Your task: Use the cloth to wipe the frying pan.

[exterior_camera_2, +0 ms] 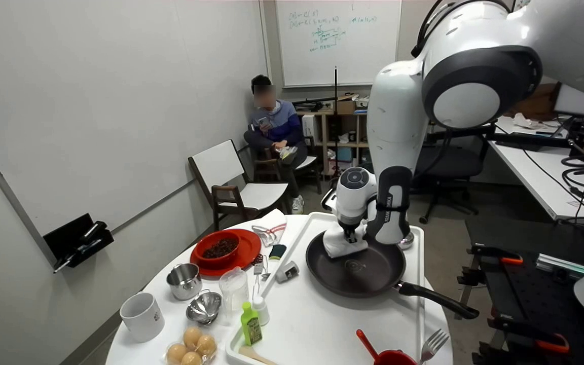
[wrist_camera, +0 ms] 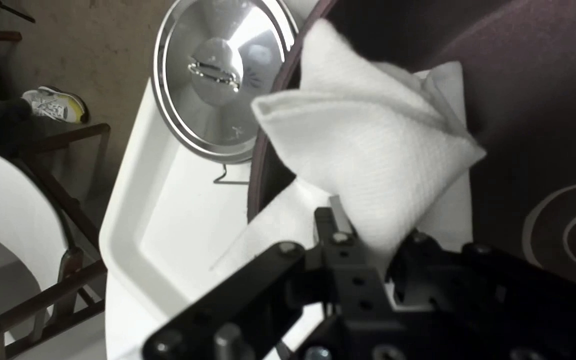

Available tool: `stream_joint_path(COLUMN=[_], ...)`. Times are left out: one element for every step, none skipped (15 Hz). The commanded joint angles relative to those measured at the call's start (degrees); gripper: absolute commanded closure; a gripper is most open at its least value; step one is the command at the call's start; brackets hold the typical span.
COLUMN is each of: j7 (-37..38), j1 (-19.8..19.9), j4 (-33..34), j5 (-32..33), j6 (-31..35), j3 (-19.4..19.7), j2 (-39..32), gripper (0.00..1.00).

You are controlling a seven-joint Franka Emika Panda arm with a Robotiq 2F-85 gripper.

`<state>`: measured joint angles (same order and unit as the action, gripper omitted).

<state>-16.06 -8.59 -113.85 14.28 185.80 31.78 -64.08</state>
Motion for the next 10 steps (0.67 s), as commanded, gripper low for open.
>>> stream_joint_path(j7=[0.3,0.0,-0.4,-0.9,-1.3,-1.6,-2.1,-2.6,-3.2,-3.7], j1=[-1.5,-1.6,-1.9,-2.0,-2.2,-2.6,-2.9,-3.2,-3.5,-3.8], j4=[-0.9,-1.6,-2.7,-3.6,-4.4,-5.3,-6.3,-7.1,-8.1,-9.1], j5=[0.6,0.9,1.5,2.0,2.4,2.6,3.0,3.2,3.5,3.7], j6=[0.3,0.6,1.1,1.5,1.9,2.6,3.2,3.8,4.3,4.9], j3=[0.1,-0.2,-0.6,-1.0,-1.4,-1.6,-1.9,-2.1,-2.3,-2.5], j2=[-0.5,-0.1,0.6,1.2,1.6,2.0,2.4,2.7,3.2,3.7], gripper=[0.92,0.92,0.92,0.92,0.92,0.92,0.92,0.92,0.92,0.92])
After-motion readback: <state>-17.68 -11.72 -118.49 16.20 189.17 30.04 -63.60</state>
